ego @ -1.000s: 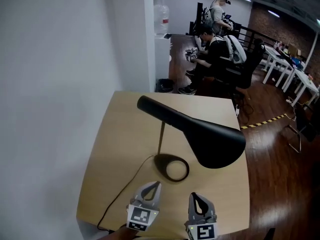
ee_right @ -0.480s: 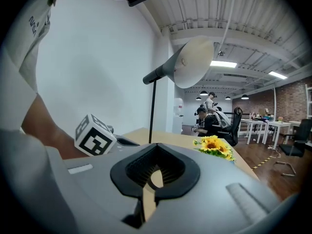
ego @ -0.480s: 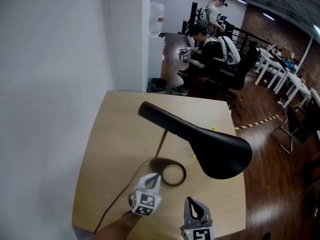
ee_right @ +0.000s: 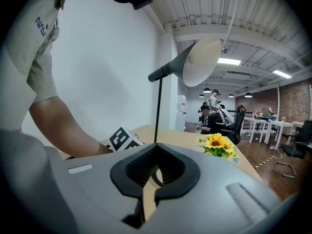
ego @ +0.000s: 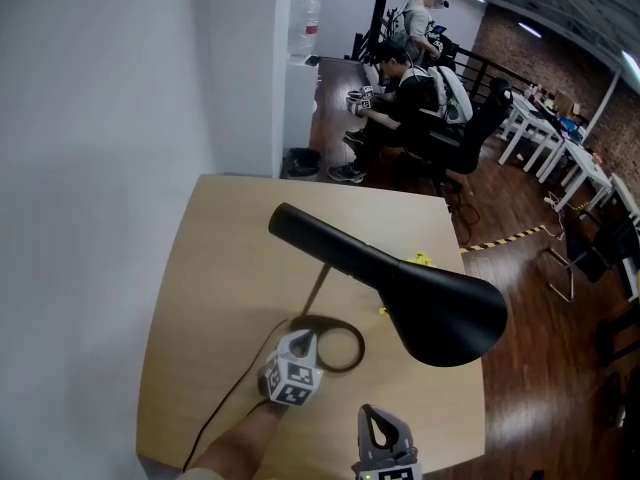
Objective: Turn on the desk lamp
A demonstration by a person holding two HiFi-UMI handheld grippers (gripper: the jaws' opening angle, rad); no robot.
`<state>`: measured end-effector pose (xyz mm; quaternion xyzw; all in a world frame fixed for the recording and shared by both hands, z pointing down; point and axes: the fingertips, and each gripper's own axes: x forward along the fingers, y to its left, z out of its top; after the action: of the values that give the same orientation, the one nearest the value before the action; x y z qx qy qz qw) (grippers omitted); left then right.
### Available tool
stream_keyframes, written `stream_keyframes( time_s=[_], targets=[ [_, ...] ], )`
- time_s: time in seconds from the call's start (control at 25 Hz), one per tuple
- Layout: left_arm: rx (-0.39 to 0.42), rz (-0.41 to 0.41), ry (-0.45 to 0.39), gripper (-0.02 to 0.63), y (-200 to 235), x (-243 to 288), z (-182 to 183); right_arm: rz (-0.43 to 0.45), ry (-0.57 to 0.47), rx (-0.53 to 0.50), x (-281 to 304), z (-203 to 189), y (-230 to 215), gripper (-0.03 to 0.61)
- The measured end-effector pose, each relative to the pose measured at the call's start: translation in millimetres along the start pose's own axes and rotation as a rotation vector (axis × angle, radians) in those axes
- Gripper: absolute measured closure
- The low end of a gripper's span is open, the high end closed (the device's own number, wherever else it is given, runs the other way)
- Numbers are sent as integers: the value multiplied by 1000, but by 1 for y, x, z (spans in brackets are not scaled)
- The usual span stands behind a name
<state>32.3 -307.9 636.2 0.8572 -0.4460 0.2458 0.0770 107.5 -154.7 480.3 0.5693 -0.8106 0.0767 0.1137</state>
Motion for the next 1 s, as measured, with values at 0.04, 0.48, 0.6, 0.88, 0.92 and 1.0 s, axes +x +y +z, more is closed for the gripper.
stream_keyframes(
  time_s=[0.04, 0.48, 0.6, 0.88, 0.92, 1.0],
  targets=[
    [-7, 0, 1, 620, 1, 2, -1, -2, 2, -1, 0, 0, 1, 580],
    [-27, -6, 5, 620, 1, 10, 0, -8, 86, 41, 62, -38, -14, 581],
    [-26, -11, 6, 618, -1, 13, 0, -10, 133, 39, 82, -55, -18, 581],
    [-54, -19, 15, 620, -2, 25, -4, 11, 198, 27, 110, -73, -16, 580],
    [-57, -18, 22, 620, -2, 27, -6, 2, 203, 27, 113, -75, -19, 580],
    [-59, -19, 37, 620, -2, 30, -10, -11, 208, 24, 117, -78, -24, 581]
  ],
)
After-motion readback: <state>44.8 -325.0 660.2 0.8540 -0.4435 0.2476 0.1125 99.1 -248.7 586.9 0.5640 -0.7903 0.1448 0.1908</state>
